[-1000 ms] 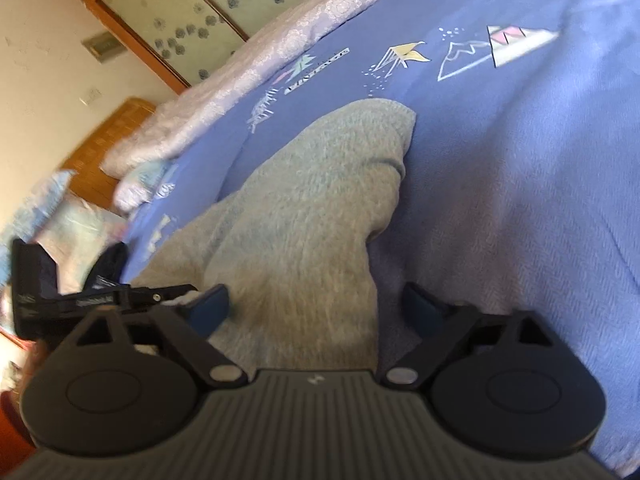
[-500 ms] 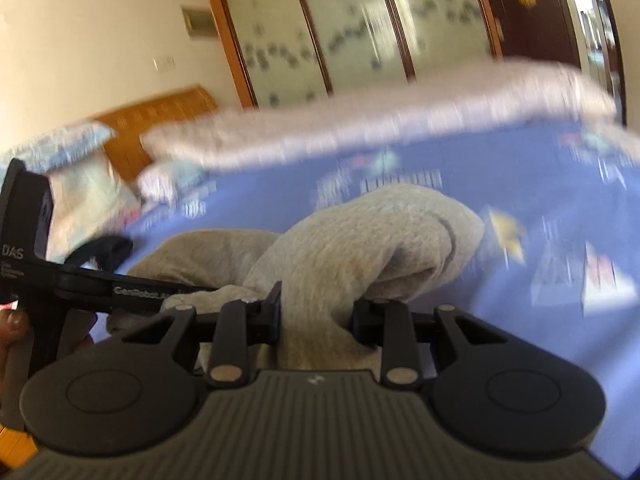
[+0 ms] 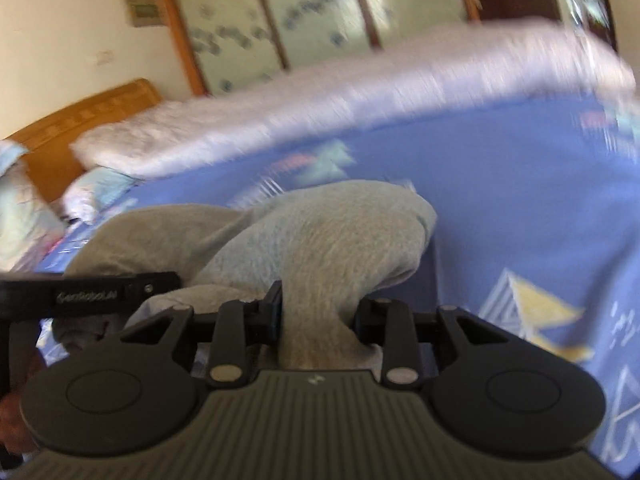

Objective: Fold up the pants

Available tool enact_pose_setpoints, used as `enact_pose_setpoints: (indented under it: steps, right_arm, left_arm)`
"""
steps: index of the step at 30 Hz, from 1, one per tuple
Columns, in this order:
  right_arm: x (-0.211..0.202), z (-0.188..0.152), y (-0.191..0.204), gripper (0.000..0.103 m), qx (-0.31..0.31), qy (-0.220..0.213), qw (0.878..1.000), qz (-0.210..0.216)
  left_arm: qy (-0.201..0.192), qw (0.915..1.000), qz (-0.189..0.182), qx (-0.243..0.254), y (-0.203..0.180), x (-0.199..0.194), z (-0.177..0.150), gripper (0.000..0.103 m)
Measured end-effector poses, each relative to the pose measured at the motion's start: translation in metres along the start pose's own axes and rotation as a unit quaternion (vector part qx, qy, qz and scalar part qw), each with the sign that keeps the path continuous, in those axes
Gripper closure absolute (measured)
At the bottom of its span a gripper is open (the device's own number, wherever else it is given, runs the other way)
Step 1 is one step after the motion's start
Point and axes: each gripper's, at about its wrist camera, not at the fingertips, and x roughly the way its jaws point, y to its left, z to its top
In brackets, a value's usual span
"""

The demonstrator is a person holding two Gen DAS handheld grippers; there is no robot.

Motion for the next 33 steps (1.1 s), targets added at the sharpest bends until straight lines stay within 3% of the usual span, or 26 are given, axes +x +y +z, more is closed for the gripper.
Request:
enact_pose_setpoints:
  steps: [1,2,3,7,10,15,18,20,23,26,33]
  right_arm:
    - [0.005,-0.004,-0.003,0.059,0.010,0.012,1.000,-0.012]
    - [0.010,-0.008,-0.007,0.042,0.023,0.026,0.999,-0.031]
    - [0.012,-0.011,-0.012,0.034,0.040,0.032,0.998,-0.044]
    - [-0.013,-0.016,-0.016,0.032,0.087,0.024,0.995,-0.049]
    - [-0.045,-0.017,-0.008,0.031,0.088,0.012,0.994,-0.066]
    - [-0.111,-0.028,0.018,0.030,0.071,-0.001,0.994,-0.079]
    - [-0.136,-0.034,0.030,0.022,0.057,-0.006,0.995,-0.080]
    - [-0.163,-0.048,0.041,0.013,0.056,-0.010,0.996,-0.075]
    - [-0.183,-0.064,0.051,0.008,0.062,-0.001,0.996,-0.056]
    - [-0.206,-0.081,0.062,0.001,0.068,0.007,0.997,-0.037]
    - [-0.249,-0.110,0.071,0.000,0.095,0.018,0.995,-0.014]
  left_arm:
    - [0.014,0.9998,0.016,0.004,-0.002,0.010,-0.004,0.037]
    - [0.019,0.9995,0.026,0.000,-0.001,0.013,-0.008,0.031]
    - [0.018,0.9994,0.027,-0.008,0.001,0.011,-0.009,0.031]
    - [0.024,0.9988,0.034,-0.026,0.009,-0.015,-0.009,0.032]
    - [0.020,0.9984,0.048,-0.023,0.009,-0.051,-0.011,0.029]
    - [0.006,0.9992,0.035,-0.019,0.000,-0.124,-0.030,0.021]
    - [-0.005,0.9994,0.027,-0.018,-0.002,-0.168,-0.051,0.015]
    - [-0.012,0.9996,0.023,-0.013,-0.004,-0.193,-0.065,0.008]
    - [-0.022,0.9996,0.016,-0.001,-0.006,-0.226,-0.087,0.000]
    - [-0.023,0.9996,0.015,0.006,-0.008,-0.254,-0.105,0.000]
    - [-0.024,0.9995,0.000,0.023,-0.014,-0.301,-0.139,0.000]
